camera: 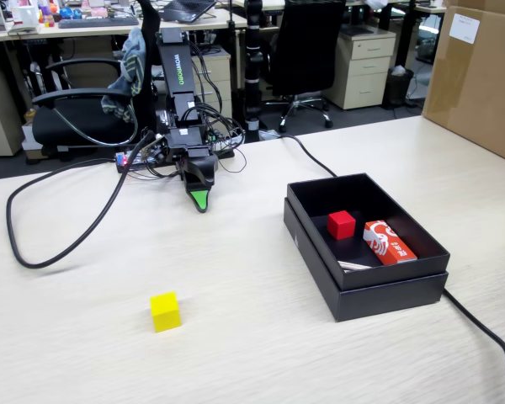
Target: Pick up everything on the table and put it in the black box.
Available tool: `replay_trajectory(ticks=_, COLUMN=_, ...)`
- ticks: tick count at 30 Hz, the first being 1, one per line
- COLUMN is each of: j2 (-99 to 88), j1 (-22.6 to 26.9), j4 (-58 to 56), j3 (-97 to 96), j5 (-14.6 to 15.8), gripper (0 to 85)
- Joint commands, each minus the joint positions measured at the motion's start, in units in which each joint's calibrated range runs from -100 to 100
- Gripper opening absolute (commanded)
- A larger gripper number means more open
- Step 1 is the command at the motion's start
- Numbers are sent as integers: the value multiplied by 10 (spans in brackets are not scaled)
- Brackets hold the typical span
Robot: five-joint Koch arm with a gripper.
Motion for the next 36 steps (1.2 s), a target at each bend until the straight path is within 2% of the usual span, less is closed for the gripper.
replay_trajectory(ticks=1, j2=5, j1=0, j4=-19, j3=-8, j5=-1, gripper=497)
replay_trajectory(ticks=31, j2=5, j1=4, j4=-22, j3=-5, j5=3, gripper=481)
replay_trajectory(ticks=34, j2=5, j1=1, j4=-61, j3=21, j5=4, gripper=480)
replay_trajectory(ticks=36, j2=5, j1=-3, j4=-127, j3=70, j5=4, gripper=479)
